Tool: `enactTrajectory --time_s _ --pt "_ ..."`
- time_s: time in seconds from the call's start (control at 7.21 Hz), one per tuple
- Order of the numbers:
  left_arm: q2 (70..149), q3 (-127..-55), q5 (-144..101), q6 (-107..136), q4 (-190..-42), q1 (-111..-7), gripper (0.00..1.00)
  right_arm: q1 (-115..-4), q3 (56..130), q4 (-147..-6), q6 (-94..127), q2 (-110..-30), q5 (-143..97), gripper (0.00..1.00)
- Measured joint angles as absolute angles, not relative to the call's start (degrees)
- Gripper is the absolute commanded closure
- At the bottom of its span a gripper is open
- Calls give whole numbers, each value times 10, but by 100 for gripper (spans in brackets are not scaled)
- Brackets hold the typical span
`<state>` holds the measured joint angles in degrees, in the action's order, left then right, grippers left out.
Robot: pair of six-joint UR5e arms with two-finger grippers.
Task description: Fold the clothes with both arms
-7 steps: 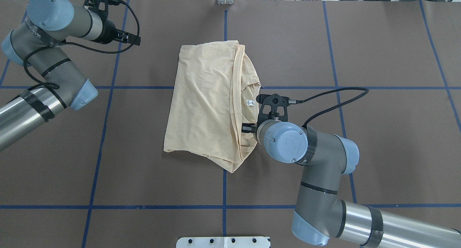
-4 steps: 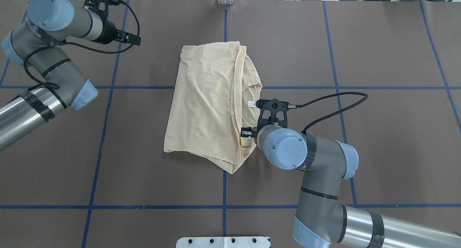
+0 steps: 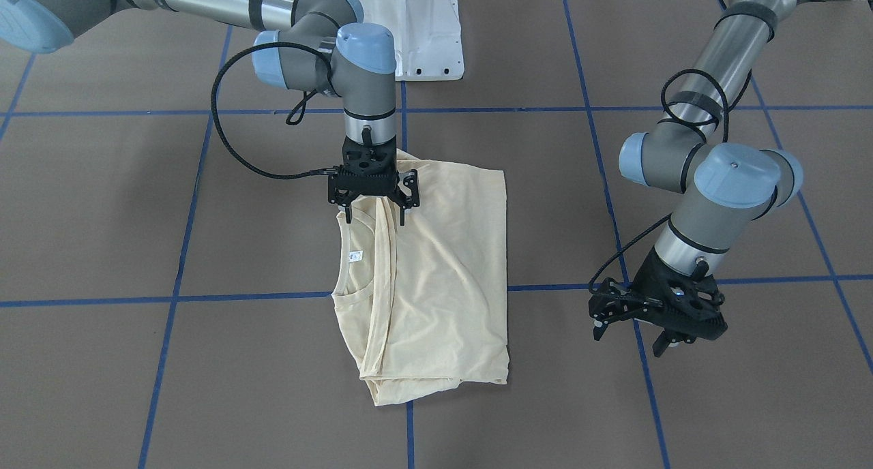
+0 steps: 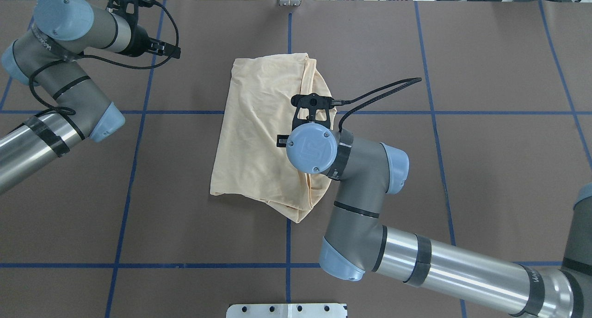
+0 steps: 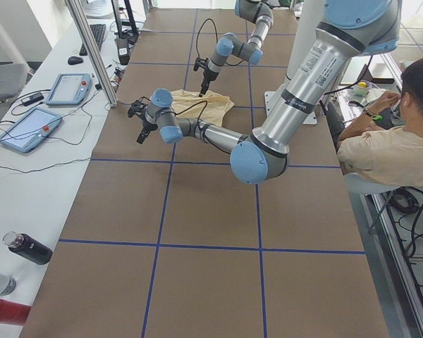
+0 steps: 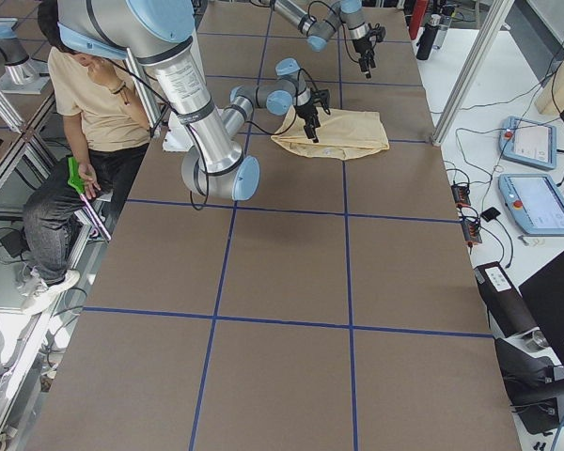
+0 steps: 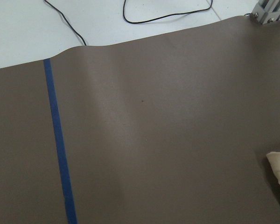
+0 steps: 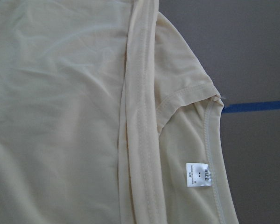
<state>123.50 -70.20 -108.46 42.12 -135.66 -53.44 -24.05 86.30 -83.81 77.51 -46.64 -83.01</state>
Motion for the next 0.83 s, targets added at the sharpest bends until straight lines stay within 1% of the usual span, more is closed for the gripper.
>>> enactTrajectory --time_s 0.28,0.83 --pt "1234 -701 -1085 421 -1358 -534 0 -239 835 -864 745 -451 -861 0" --pt "1232 -701 -1085 421 -1359 -533 0 -239 836 -913 669 -451 -882 0"
